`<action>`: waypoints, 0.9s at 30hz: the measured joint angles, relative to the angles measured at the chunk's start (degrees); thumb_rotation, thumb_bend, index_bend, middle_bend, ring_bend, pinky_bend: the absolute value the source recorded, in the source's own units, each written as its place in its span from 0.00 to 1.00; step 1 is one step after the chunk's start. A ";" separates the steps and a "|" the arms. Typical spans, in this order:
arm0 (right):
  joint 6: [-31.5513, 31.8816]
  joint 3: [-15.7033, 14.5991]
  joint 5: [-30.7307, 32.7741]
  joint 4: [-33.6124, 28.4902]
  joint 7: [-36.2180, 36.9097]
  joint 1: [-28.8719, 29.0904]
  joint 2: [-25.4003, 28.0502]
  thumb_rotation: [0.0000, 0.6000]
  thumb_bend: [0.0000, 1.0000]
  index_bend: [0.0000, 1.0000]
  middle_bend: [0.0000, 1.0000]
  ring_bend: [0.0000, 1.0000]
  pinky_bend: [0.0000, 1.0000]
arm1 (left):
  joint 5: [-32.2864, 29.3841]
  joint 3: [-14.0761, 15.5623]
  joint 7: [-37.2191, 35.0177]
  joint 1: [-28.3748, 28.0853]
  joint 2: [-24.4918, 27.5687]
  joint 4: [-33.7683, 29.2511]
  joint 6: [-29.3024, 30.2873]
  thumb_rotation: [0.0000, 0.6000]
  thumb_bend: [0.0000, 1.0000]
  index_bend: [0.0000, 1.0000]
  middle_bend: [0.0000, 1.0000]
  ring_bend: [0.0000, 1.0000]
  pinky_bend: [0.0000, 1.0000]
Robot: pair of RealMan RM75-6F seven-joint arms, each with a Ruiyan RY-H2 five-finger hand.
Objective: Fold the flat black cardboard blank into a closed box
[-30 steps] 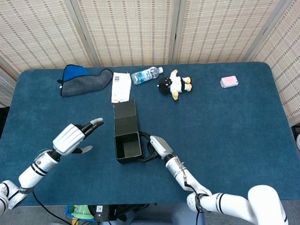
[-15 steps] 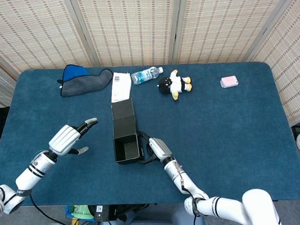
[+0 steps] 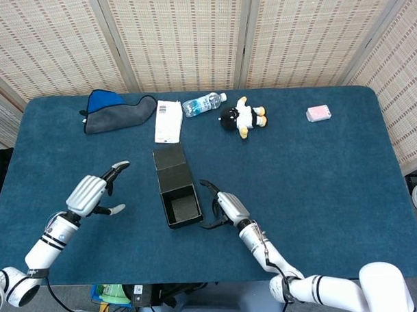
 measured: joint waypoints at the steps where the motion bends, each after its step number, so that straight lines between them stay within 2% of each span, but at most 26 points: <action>1: 0.16 -0.22 0.16 -1.59 -0.29 -0.55 1.26 1.00 0.02 0.00 0.06 0.69 1.00 | -0.77 -0.29 -0.64 0.32 0.15 -0.95 -0.24 1.00 0.18 0.00 0.00 0.58 0.69; 9: 2.88 -1.48 0.08 -12.48 -0.89 -5.06 11.55 1.00 0.02 0.00 0.07 0.69 1.00 | -6.02 -1.64 -8.85 3.26 1.57 -10.01 -3.41 1.00 0.18 0.00 0.00 0.59 0.69; 14: 6.86 -0.70 -1.52 -17.74 0.20 -7.55 17.46 1.00 0.02 0.00 0.07 0.69 1.00 | -7.77 -2.26 -10.97 4.97 0.72 -14.28 -4.59 1.00 0.18 0.00 0.00 0.57 0.69; 22: 11.26 3.83 -1.14 -22.65 2.29 -9.52 23.17 1.00 0.02 0.00 0.08 0.69 1.00 | -8.30 -2.89 -1.38 6.16 -3.82 -16.46 -3.27 1.00 0.17 0.00 0.00 0.55 0.69; 27: 11.69 4.26 -0.60 -23.42 3.60 -10.11 24.49 1.00 0.02 0.00 0.08 0.69 1.00 | -9.48 -4.25 6.83 6.60 -10.40 -16.39 -2.05 1.00 0.16 0.00 0.00 0.54 0.69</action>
